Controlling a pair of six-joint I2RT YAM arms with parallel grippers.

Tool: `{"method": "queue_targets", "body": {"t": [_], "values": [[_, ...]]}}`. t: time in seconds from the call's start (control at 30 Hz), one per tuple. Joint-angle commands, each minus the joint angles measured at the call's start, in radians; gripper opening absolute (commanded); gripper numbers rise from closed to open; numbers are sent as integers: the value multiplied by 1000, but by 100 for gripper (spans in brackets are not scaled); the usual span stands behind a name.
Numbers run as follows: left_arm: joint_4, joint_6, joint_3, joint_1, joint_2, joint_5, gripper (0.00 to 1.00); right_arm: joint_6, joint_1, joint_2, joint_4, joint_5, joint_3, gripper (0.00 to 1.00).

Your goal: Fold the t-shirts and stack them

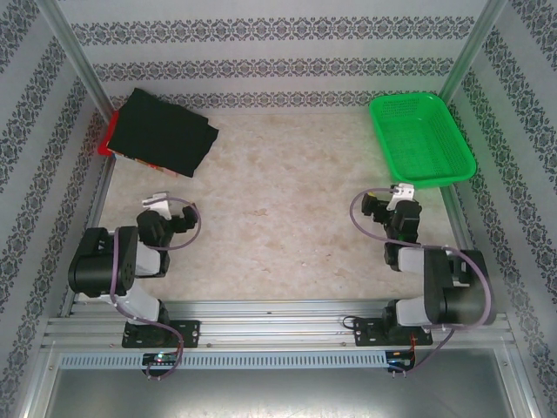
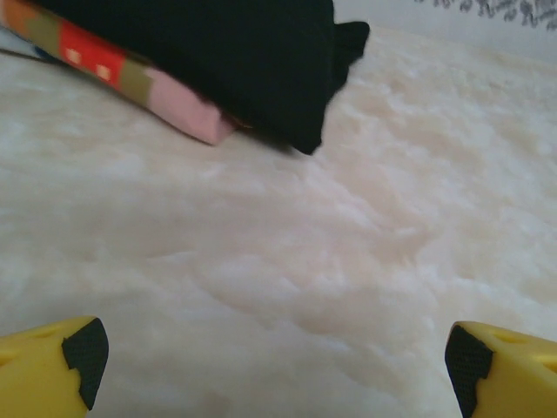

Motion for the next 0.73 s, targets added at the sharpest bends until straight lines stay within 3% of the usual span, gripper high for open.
{"method": "queue_targets", "body": {"t": [0.0, 0.07, 0.17, 0.23, 0.7], "values": [[-22, 89, 88, -25, -5, -20, 100, -47, 32, 121, 127, -36, 69, 98], [-138, 88, 118, -25, -33, -37, 100, -65, 54, 80, 10, 8, 91, 98], [-144, 98, 130, -50, -24, -100, 100, -65, 56, 103, 104, 10, 64, 98], [-130, 102, 129, -60, -20, -121, 100, -77, 63, 79, 27, 22, 86, 98], [-136, 103, 129, -62, -22, -123, 100, -83, 51, 88, 44, -47, 83, 98]]}}
